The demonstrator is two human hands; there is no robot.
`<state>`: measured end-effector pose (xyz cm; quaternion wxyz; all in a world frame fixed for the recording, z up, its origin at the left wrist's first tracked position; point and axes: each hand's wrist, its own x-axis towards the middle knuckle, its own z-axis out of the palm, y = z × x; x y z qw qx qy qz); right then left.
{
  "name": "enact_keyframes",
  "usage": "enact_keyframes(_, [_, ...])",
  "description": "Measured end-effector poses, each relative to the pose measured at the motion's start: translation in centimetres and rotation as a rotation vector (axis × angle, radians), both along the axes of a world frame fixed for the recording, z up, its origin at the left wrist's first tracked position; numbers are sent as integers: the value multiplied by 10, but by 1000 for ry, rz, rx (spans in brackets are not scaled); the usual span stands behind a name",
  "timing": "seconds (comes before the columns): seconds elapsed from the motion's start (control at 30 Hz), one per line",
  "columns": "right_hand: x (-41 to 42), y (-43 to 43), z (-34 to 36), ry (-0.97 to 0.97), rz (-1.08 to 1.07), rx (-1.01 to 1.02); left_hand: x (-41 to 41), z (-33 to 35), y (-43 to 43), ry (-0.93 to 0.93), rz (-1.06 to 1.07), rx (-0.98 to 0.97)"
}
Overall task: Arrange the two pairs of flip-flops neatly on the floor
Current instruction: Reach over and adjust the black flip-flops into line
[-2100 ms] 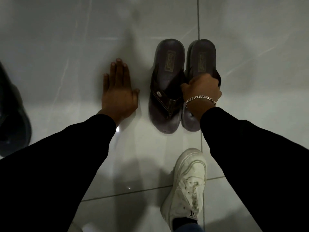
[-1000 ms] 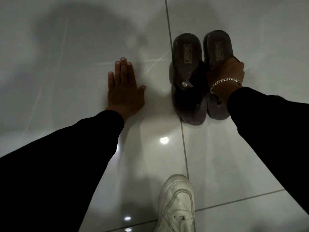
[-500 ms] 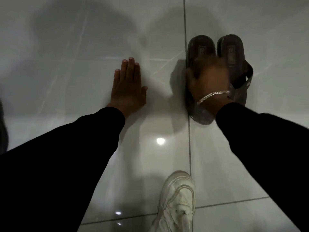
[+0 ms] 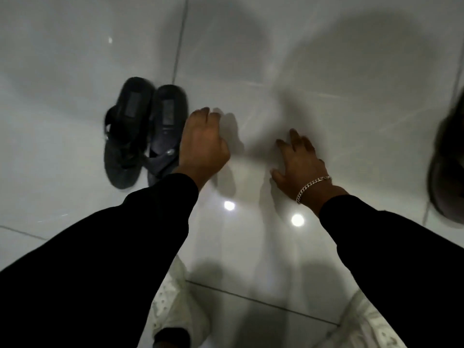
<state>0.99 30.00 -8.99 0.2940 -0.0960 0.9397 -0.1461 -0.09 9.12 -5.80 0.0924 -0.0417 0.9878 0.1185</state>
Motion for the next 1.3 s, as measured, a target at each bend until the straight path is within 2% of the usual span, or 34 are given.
enact_keyframes(0.17, [-9,-73,2,7,102,-12,5,8,-83,-15,233,-115])
enact_keyframes(0.3, [-21,-114,-1,-5,96,-10,3,6,-128,-81,341,-180])
enact_keyframes(0.53, [-28,-150,-9,-37,109,57,2,-9,-154,-133,463,32])
enact_keyframes(0.77, [-26,-171,-10,-38,30,88,-19,-15,-168,-36,425,99])
enact_keyframes(1.3, [-33,-177,-16,-49,52,157,-90,-15,-186,-3,388,126])
